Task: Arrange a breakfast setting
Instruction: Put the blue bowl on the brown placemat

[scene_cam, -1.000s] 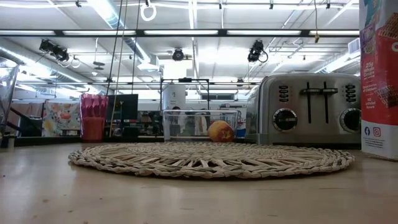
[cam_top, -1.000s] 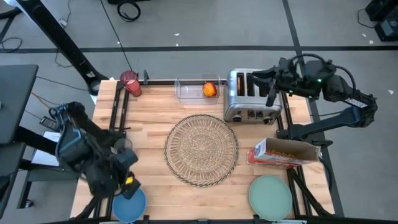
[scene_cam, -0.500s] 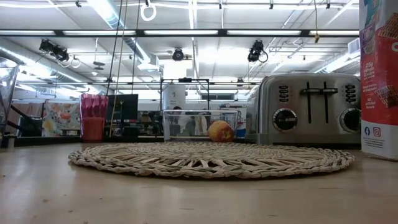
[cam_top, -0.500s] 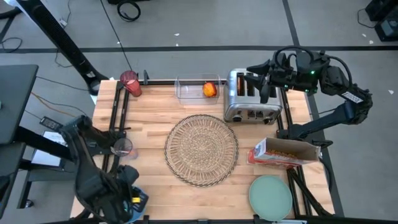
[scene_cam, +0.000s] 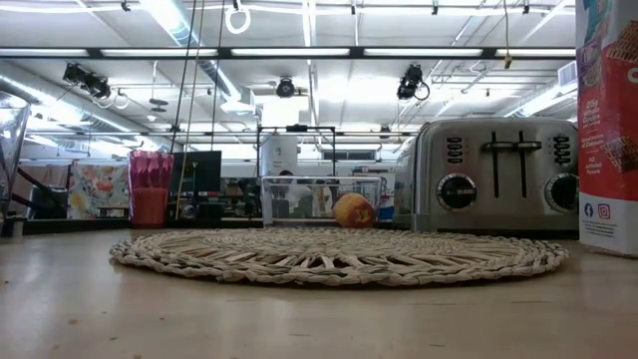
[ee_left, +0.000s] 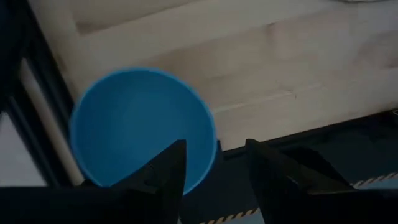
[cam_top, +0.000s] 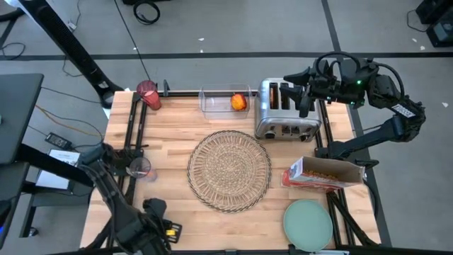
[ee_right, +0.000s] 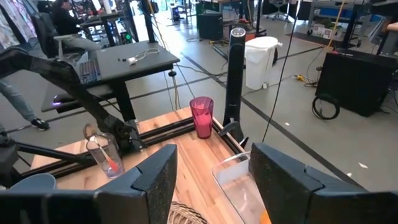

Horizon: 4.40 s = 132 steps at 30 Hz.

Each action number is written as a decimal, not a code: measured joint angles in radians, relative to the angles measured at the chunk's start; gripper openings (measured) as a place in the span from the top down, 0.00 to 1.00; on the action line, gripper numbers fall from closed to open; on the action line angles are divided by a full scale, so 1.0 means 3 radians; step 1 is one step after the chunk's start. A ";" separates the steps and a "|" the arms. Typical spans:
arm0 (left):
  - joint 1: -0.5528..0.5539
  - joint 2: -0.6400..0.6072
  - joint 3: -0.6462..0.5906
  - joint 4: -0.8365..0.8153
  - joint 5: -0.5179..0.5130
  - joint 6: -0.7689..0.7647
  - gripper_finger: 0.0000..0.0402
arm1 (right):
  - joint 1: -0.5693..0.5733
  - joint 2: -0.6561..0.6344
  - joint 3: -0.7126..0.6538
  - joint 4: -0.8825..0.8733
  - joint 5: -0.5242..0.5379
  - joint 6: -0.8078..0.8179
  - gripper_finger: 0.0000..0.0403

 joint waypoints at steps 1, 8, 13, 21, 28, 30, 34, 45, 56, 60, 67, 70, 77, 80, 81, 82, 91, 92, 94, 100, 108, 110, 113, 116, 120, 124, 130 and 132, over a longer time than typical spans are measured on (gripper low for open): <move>0.0001 0.0026 -0.0004 0.0008 0.0014 -0.0007 0.57 | 0.0000 0.0000 0.0000 0.0000 -0.0008 0.0028 0.47; -0.0007 0.0034 -0.0529 0.0664 0.0271 -0.0075 0.57 | 0.0000 0.0006 0.0000 -0.0003 -0.0072 0.0144 0.45; 0.0020 0.0034 -0.0858 0.1014 0.0298 -0.0084 0.57 | 0.0000 0.0006 0.0000 -0.0001 -0.0084 0.0170 0.44; 0.0120 0.0032 -0.1253 0.1637 0.0357 -0.0034 0.57 | 0.0000 0.0006 0.0000 -0.0011 -0.0089 0.0232 0.44; 0.0204 0.0044 -0.1569 0.2055 0.0417 0.0074 0.57 | 0.0000 0.0006 -0.0001 -0.0011 -0.0092 0.0231 0.44; 0.0204 0.0043 -0.1569 0.1984 0.0419 0.0095 0.57 | 0.0000 0.0006 -0.0001 -0.0011 -0.0092 0.0229 0.44; 0.0202 0.0043 -0.1569 0.1852 0.0538 0.0170 0.63 | -0.0001 0.0006 -0.0001 -0.0010 -0.0091 0.0195 0.44; 0.0207 0.0042 -0.1568 0.1758 0.0600 0.0628 0.93 | -0.0097 0.0006 -0.0001 0.0036 -0.0351 0.0117 0.44; 0.0224 -0.0235 -0.1486 0.1753 0.0574 0.1100 0.97 | -0.0219 0.0006 -0.0001 0.0002 -0.0481 -0.0108 0.44; 0.0259 -0.0318 -0.1243 0.1504 0.0362 0.1754 0.97 | -0.0281 0.0006 -0.0001 -0.0011 -0.0496 -0.0131 0.44; 0.0634 -0.0324 -0.0828 0.0920 0.0068 0.3271 0.98 | -0.0400 0.0036 -0.0001 -0.0100 -0.0497 -0.0266 0.44; 0.0939 -0.0324 -0.0720 0.0823 0.0062 0.3863 0.98 | -0.0464 0.0034 -0.0001 -0.0102 -0.0497 -0.0345 0.44; 0.1630 -0.0324 -0.0698 0.1339 0.0048 0.5671 0.98 | -0.0597 0.0044 -0.0001 -0.0317 -0.0498 -0.0534 0.44; 0.1883 -0.0310 -0.0698 0.1582 0.0001 0.6485 0.98 | -0.0633 0.0060 -0.0001 -0.0436 -0.0498 -0.0596 0.44; 0.1968 -0.0298 -0.0698 0.1641 -0.0001 0.6726 0.98 | -0.0643 0.0063 -0.0001 -0.0473 -0.0498 -0.0613 0.44; 0.2049 -0.0289 -0.0700 0.1680 0.0000 0.6927 0.98 | -0.0649 0.0066 -0.0001 -0.0518 -0.0498 -0.0632 0.44; 0.2582 -0.0016 -0.0701 0.2227 0.0036 0.7955 0.97 | -0.0659 0.0088 -0.0003 -0.0683 -0.0498 -0.0829 0.44; 0.2614 0.0033 -0.0700 0.2308 0.0086 0.8060 0.97 | -0.0660 0.0088 -0.0003 -0.0683 -0.0498 -0.0846 0.44; 0.2652 0.0133 -0.0699 0.2435 0.0118 0.8246 0.97 | -0.0660 0.0089 -0.0003 -0.0684 -0.0498 -0.0897 0.44; 0.2689 0.0354 -0.0701 0.2482 0.0130 0.8663 0.97 | -0.0660 0.0088 -0.0003 -0.0721 -0.0498 -0.0930 0.44; 0.2761 0.0538 -0.0701 0.2475 0.0104 0.8973 0.97 | -0.0660 0.0088 -0.0003 -0.0759 -0.0496 -0.0758 0.44; 0.2801 0.0553 -0.0702 0.2418 0.0059 0.8963 0.97 | -0.0659 0.0088 -0.0003 -0.0760 -0.0496 -0.0720 0.44; 0.2852 0.0550 -0.0702 0.2370 0.0054 0.8988 0.97 | -0.0659 0.0088 -0.0003 -0.0760 -0.0496 -0.0703 0.44; 0.2874 0.0550 -0.0702 0.2305 0.0056 0.9079 0.97 | -0.0659 0.0088 -0.0003 -0.0760 -0.0496 -0.0703 0.44; 0.2873 0.0582 -0.0701 0.2361 0.0066 0.9182 0.97 | -0.0659 0.0088 -0.0003 -0.0760 -0.0496 -0.0703 0.44; 0.2870 0.0605 -0.0702 0.2381 0.0067 0.9213 0.97 | -0.0659 0.0088 -0.0003 -0.0762 -0.0518 -0.0642 0.44; 0.2864 0.0624 -0.0701 0.2356 0.0066 0.9187 0.95 | -0.0659 0.0088 -0.0003 -0.0764 -0.0521 -0.0616 0.44; 0.2849 0.0624 -0.0701 0.2347 0.0064 0.9188 0.94 | -0.0659 0.0088 -0.0003 -0.0764 -0.0522 -0.0616 0.44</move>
